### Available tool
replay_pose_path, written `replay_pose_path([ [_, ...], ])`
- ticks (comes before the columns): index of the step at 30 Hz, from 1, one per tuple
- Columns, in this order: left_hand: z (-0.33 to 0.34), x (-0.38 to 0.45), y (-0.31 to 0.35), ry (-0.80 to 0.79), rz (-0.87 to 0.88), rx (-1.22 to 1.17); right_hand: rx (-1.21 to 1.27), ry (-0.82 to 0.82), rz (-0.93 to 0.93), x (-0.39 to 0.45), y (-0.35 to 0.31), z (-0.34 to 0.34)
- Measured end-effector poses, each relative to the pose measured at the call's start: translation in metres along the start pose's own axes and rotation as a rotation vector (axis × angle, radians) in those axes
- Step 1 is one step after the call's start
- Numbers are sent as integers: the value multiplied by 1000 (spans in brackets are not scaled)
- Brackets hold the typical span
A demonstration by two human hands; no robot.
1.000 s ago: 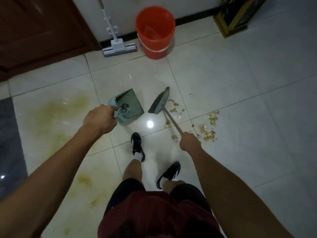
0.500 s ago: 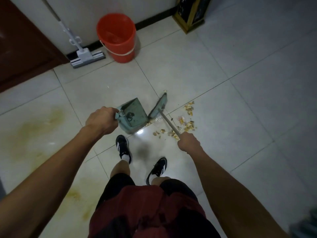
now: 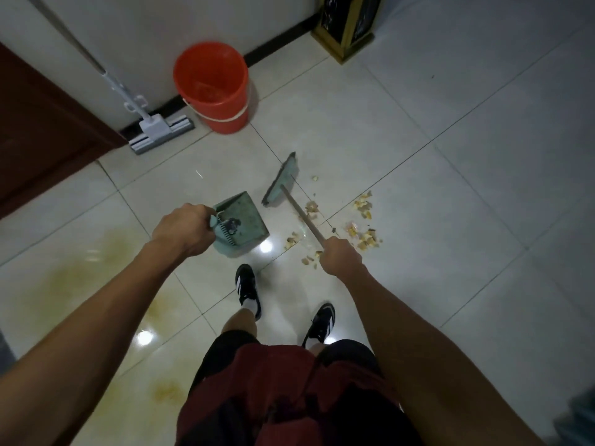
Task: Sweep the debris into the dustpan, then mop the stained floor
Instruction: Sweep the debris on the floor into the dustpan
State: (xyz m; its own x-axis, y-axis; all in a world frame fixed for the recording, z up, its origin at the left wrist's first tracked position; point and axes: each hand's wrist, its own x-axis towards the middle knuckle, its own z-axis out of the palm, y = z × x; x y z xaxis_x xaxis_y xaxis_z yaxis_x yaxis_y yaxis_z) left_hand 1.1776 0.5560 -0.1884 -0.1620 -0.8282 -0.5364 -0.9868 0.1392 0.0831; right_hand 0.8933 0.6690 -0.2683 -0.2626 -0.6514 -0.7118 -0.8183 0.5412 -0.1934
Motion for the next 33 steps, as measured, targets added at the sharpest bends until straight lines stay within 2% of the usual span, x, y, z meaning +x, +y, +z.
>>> replay_pose_path([
  [3,-12,27,-35,-29,17,5,-24,46,-39,9,-41,13],
  [8,-25,66,-79,-48,55,10,-121,34,28,14,-88,20],
  [17,-36,110,-73,-77,142,55,-119,78,243,0,-73,10],
  [23,-45,119,-39,-83,198,81,57,97,314,1,-57,-3],
  [28,-54,116,-14,-60,209,92,278,63,292,14,-47,-13],
  [33,-66,117,-7,-19,203,113,388,90,247,36,-54,-30],
])
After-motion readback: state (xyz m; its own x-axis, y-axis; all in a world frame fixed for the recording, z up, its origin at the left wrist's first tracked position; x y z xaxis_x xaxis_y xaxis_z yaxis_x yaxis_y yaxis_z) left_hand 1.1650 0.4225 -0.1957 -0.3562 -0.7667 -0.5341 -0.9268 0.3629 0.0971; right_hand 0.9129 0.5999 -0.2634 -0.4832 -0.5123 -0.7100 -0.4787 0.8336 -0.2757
